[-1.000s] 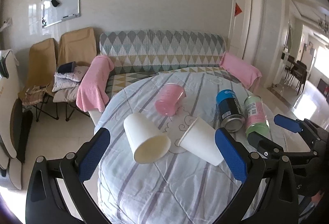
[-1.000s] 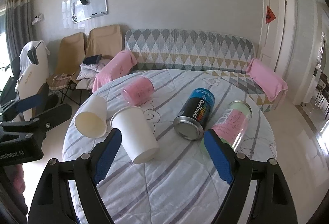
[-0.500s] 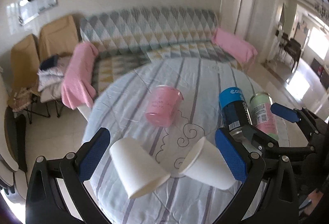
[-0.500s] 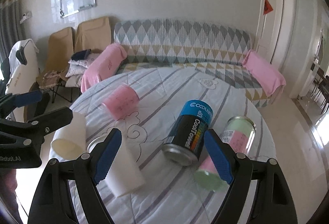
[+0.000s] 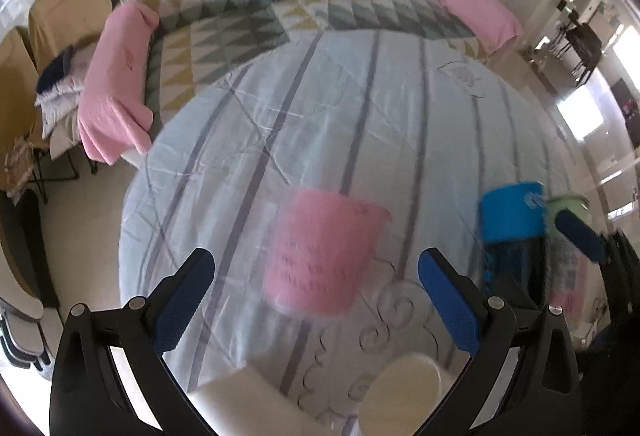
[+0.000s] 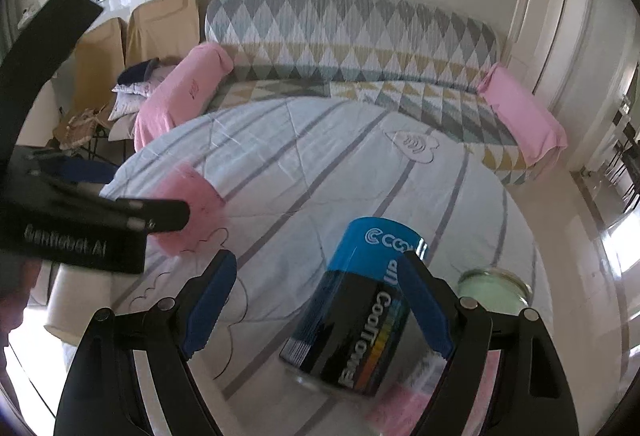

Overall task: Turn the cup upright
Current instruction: 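Close the left gripper around the body of the pink cup, then lift the pink cup with the left gripper and rotate it rim-up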

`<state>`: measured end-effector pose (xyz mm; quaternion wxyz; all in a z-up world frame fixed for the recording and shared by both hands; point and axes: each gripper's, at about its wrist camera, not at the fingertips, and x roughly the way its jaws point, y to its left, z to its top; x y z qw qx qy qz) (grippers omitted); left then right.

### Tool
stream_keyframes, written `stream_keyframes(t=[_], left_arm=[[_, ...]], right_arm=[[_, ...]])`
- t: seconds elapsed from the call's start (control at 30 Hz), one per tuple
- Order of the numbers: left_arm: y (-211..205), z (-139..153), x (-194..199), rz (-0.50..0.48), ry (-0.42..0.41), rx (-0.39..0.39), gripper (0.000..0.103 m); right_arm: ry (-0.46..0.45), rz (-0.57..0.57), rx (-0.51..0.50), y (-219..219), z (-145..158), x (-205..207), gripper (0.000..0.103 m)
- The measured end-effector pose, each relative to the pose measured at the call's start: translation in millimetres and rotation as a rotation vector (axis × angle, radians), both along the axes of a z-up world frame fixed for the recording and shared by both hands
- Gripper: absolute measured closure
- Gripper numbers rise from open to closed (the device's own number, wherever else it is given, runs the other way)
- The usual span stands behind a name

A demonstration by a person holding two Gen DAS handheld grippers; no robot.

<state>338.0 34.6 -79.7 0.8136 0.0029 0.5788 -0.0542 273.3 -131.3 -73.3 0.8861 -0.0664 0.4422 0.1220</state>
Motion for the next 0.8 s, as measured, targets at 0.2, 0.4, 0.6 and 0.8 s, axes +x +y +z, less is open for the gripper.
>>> stream_keyframes(t=[0.2, 0.4, 0.6, 0.8], left_arm=[[-6, -29, 26, 0.004, 0.093, 0.030, 0.000], [-15, -35, 31, -0.013, 0.094, 0.043, 0.010], [-17, -23, 18, -0.020, 0.040, 0.061, 0.026], [-11, -6, 2, -0.010, -0.035, 0.066, 0.035]], right_arm=[[0.005, 0.015, -0.006, 1, -6, 10, 0.019], [0.003, 0.025, -0.014, 3, -3, 14, 0.019], [-0.001, 0.027, -0.010, 3, -3, 15, 0.019], [-0.010, 0.023, -0.029, 4, -1, 12, 0.019]])
